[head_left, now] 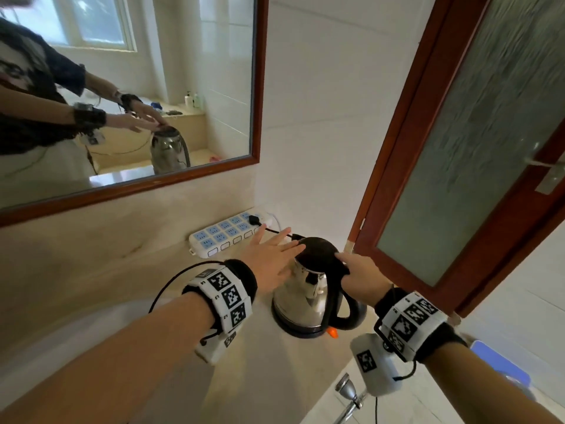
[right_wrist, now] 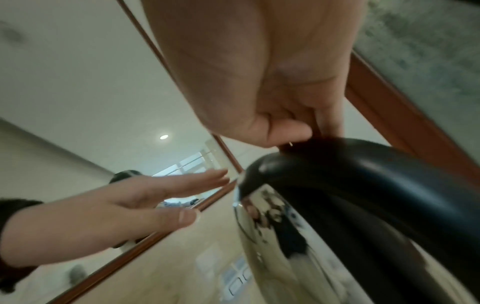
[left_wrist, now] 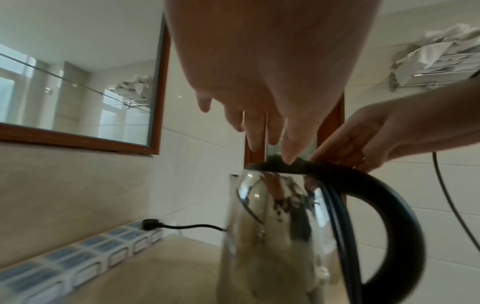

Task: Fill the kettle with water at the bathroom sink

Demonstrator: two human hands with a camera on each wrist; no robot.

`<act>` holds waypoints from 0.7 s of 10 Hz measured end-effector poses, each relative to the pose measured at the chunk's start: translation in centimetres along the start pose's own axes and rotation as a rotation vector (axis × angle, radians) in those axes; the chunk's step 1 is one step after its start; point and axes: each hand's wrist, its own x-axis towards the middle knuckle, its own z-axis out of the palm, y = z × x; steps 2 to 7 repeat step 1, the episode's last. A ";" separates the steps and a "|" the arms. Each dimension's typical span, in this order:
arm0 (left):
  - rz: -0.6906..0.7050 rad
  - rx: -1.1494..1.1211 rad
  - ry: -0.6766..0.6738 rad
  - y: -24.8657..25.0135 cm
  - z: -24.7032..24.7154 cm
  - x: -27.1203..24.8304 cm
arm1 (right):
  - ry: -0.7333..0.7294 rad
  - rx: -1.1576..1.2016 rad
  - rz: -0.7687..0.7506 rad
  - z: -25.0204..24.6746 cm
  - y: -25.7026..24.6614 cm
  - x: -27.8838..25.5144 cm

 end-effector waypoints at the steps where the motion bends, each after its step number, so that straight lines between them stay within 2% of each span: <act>1: -0.125 -0.022 0.004 -2.9 -1.5 -2.1 | 0.050 -0.048 -0.127 -1.8 -3.8 2.0; 7: -0.125 -0.022 0.004 -2.9 -1.5 -2.1 | 0.050 -0.048 -0.127 -1.8 -3.8 2.0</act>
